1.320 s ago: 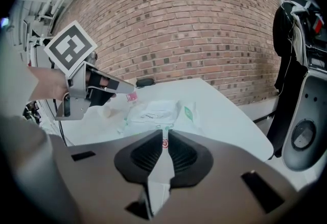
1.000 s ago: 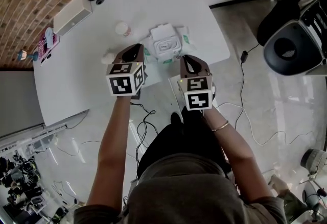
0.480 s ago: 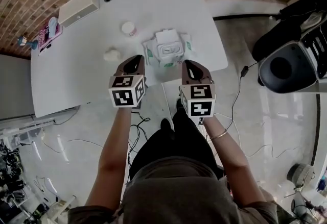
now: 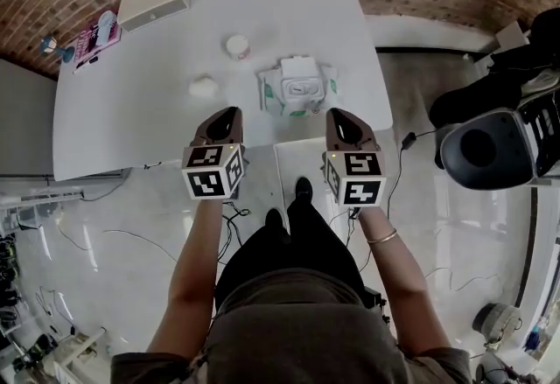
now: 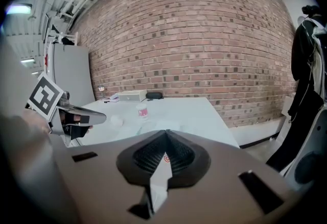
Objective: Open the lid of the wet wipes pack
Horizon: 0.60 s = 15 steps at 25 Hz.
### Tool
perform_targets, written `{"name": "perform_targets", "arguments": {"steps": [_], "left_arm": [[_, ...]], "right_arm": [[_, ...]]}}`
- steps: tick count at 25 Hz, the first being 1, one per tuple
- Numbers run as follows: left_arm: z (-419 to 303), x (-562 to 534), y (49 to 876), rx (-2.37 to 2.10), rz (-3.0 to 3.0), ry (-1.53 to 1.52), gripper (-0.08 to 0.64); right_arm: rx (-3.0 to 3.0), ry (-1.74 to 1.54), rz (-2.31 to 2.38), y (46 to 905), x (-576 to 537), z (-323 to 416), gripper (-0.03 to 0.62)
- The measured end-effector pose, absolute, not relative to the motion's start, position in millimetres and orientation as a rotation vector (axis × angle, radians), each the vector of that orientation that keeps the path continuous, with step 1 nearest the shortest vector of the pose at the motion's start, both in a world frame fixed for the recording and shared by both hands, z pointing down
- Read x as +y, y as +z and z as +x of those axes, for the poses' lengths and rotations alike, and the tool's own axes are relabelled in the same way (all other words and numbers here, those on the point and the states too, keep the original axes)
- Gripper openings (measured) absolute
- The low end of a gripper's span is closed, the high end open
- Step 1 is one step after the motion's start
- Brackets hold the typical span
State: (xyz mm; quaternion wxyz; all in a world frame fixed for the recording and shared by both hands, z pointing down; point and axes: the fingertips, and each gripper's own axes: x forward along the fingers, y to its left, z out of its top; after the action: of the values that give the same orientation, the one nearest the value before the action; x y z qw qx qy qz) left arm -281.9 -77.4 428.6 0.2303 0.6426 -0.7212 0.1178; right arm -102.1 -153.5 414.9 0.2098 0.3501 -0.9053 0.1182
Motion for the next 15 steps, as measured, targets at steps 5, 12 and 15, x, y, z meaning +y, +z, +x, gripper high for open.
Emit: {"name": "perform_targets", "arguments": {"steps": [5,12,15], "left_arm": [[-290,-58,425,-2.021,1.736,0.29,0.034],[-291,-40,424,-2.034,1.715,0.247,0.034],[-288,-38,424,-2.033,1.719,0.236,0.034]], "right_arm": [[-2.544,0.322,0.936,415,-148,-102,0.005],[-2.582,0.328,0.871,412,-137,-101,0.003],[-2.588,0.315,0.862,411,-135,-100,0.003]]}}
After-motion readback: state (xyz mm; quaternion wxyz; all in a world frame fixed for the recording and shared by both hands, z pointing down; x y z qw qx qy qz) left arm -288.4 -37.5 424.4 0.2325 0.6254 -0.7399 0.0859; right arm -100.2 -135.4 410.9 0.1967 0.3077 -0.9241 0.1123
